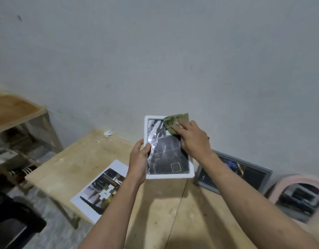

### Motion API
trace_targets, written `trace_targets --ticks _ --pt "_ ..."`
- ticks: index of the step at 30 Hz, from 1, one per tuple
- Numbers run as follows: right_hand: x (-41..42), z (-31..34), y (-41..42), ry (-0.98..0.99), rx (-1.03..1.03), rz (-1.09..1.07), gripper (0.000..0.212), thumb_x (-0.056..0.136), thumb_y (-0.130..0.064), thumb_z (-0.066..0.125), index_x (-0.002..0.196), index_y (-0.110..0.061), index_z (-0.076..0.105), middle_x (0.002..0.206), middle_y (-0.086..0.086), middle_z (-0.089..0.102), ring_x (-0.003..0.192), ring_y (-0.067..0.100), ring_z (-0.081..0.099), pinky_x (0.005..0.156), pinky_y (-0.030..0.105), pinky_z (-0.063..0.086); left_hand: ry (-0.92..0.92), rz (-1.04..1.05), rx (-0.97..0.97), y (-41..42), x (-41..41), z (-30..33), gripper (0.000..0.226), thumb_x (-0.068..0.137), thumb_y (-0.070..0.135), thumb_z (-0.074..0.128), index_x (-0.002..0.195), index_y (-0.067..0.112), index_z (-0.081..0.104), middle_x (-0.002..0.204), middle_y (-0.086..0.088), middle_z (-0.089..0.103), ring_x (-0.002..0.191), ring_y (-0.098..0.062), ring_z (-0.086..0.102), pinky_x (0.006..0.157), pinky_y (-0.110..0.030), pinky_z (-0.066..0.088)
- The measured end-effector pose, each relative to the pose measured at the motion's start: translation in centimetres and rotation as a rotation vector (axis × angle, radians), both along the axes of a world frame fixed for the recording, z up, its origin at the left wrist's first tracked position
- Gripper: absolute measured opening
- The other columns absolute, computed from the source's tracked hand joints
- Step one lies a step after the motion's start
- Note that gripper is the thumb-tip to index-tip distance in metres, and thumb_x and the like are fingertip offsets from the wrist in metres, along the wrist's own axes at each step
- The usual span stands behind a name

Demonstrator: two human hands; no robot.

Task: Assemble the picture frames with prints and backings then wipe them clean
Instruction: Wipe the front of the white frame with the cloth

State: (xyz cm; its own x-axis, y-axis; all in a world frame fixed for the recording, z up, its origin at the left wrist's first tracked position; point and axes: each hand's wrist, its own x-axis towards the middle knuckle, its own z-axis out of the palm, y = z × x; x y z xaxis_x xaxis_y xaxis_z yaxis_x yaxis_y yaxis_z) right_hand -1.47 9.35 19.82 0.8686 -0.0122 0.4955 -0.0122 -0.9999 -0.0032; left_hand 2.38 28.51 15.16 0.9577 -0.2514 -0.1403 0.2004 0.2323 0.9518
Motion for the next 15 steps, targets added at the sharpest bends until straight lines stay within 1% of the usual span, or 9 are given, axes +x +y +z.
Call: trace_targets --ticks 1,2,4,6,8,9,11,13,15 --pt "-1.3 -0.5 0.6 -0.004 -0.001 0.019 0.050 0.076 -0.009 0.069 0.122 -0.028 0.064 0.126 -0.002 0.061 0.097 0.023 0.056 0.053 0.025 0.041 0.000 0.019 -0.021 0.0 -0.3 0.3 0.023 0.099 0.021 0.056 0.121 0.021 0.061 0.114 -0.004 0.070 0.100 -0.018 0.066 0.087 -0.042 0.056" --pt "-3.1 -0.5 1.1 0.011 0.020 0.032 0.047 0.076 -0.009 0.068 0.120 -0.027 0.065 0.124 -0.002 0.062 0.096 0.025 0.058 0.054 0.026 0.044 -0.009 0.028 -0.043 0.1 -0.6 0.9 0.021 0.099 0.019 0.055 0.118 0.022 0.062 0.111 -0.002 0.072 0.097 -0.016 0.069 0.085 -0.040 0.057" --pt "-6.0 -0.9 2.0 0.057 0.099 0.062 0.046 0.078 -0.008 0.062 0.119 -0.027 0.066 0.125 -0.002 0.062 0.100 0.027 0.059 0.062 0.034 0.051 -0.025 0.039 -0.085 0.4 -1.1 1.7 0.017 0.099 0.013 0.054 0.107 0.024 0.065 0.095 0.004 0.073 0.079 -0.005 0.071 0.066 -0.026 0.057" --pt "-8.4 -1.0 2.4 0.144 0.158 0.092 0.047 0.079 -0.004 0.058 0.120 -0.028 0.067 0.130 -0.005 0.060 0.108 0.026 0.057 0.077 0.038 0.052 -0.037 0.044 -0.109 0.4 -1.6 2.6 0.018 0.100 0.010 0.053 0.103 0.024 0.064 0.086 0.008 0.070 0.068 0.000 0.067 0.053 -0.017 0.052" --pt "-10.1 -1.1 1.8 0.277 0.226 0.131 0.046 0.084 -0.004 0.057 0.120 -0.031 0.067 0.132 -0.009 0.059 0.117 0.018 0.054 0.095 0.033 0.047 -0.049 0.053 -0.135 0.4 -2.2 3.8 0.017 0.100 0.010 0.052 0.105 0.023 0.063 0.086 0.004 0.067 0.070 -0.005 0.063 0.048 -0.015 0.049" --pt "-10.7 -0.8 1.4 0.359 0.323 0.148 0.045 0.085 -0.004 0.057 0.117 -0.034 0.068 0.129 -0.012 0.061 0.117 0.013 0.054 0.100 0.031 0.045 -0.052 0.056 -0.142 0.3 -2.3 4.2 0.017 0.101 0.010 0.052 0.107 0.023 0.062 0.087 0.002 0.065 0.072 -0.008 0.061 0.046 -0.015 0.048" --pt "-11.9 1.2 0.4 0.465 0.608 0.163 0.049 0.083 -0.003 0.060 0.107 -0.045 0.069 0.118 -0.014 0.065 0.110 0.008 0.059 0.100 0.031 0.046 -0.063 0.029 -0.158 -0.2 -2.7 5.1 0.017 0.101 0.010 0.052 0.113 0.019 0.060 0.090 -0.001 0.064 0.074 -0.010 0.059 0.048 -0.019 0.051" --pt "-12.1 4.8 -1.0 0.417 0.785 0.170 0.053 0.083 0.000 0.061 0.112 -0.043 0.067 0.118 -0.012 0.065 0.109 0.007 0.058 0.098 0.024 0.044 -0.091 -0.007 -0.159 -1.0 -3.3 6.3 0.020 0.101 0.010 0.050 0.119 0.014 0.059 0.095 -0.002 0.066 0.078 -0.011 0.061 0.052 -0.020 0.053" --pt "-11.4 8.6 -2.3 0.183 0.786 0.152 0.052 0.085 0.002 0.060 0.128 -0.027 0.061 0.117 -0.009 0.061 0.109 0.011 0.054 0.097 0.023 0.040 -0.116 -0.046 -0.145 -2.1 -3.9 7.3 0.024 0.101 0.012 0.050 0.123 0.011 0.059 0.098 -0.002 0.068 0.077 -0.009 0.065 0.054 -0.021 0.052"
